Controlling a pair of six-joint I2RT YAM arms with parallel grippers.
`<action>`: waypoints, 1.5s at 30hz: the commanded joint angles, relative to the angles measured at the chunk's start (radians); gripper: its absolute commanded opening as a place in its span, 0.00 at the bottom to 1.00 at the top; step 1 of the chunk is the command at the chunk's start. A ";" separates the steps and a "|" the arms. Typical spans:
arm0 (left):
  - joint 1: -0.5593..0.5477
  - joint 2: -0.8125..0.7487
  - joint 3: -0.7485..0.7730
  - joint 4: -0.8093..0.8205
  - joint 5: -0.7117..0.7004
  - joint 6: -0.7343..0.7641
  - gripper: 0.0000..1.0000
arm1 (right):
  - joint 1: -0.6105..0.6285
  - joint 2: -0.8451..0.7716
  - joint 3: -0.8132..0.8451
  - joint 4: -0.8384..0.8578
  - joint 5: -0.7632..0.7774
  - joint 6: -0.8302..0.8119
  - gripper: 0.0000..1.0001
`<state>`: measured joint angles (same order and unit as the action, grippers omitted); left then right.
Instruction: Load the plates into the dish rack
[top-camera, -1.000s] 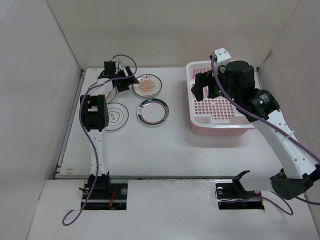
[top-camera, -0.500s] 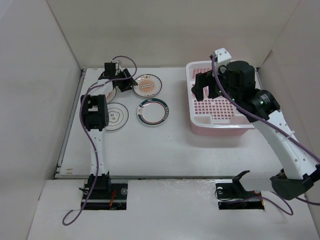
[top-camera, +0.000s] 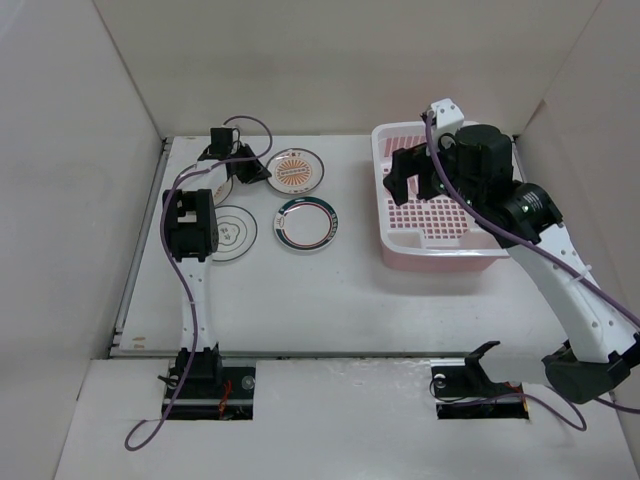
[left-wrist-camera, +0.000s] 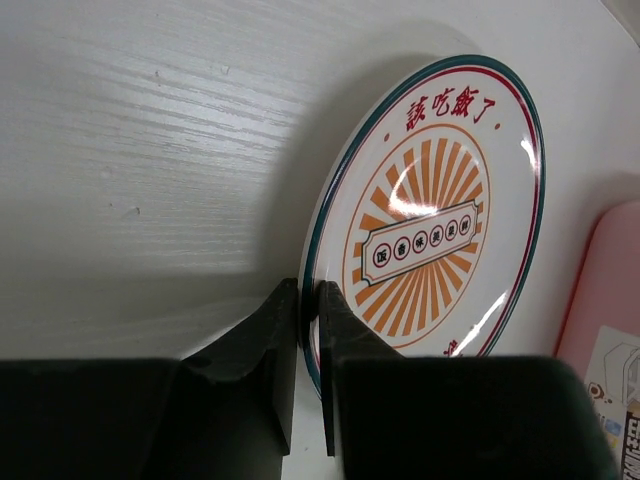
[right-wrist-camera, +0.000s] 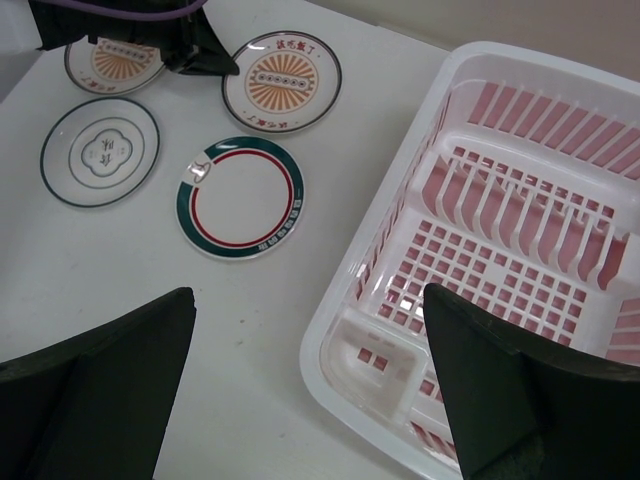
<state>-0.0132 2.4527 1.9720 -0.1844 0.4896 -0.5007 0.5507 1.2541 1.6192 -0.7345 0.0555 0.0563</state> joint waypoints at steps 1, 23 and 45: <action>-0.005 -0.015 -0.005 -0.056 -0.060 0.004 0.00 | 0.008 -0.028 -0.007 0.057 -0.008 0.002 1.00; 0.048 -0.365 0.113 -0.294 -0.014 -0.348 0.00 | 0.321 0.275 -0.053 0.313 0.492 -0.317 1.00; -0.111 -0.807 -0.271 -0.491 -0.029 -0.539 0.00 | 0.353 0.478 0.010 0.466 0.188 -0.590 1.00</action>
<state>-0.1104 1.7218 1.6695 -0.6827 0.4297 -1.0142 0.8978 1.7420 1.5696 -0.3073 0.2680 -0.5247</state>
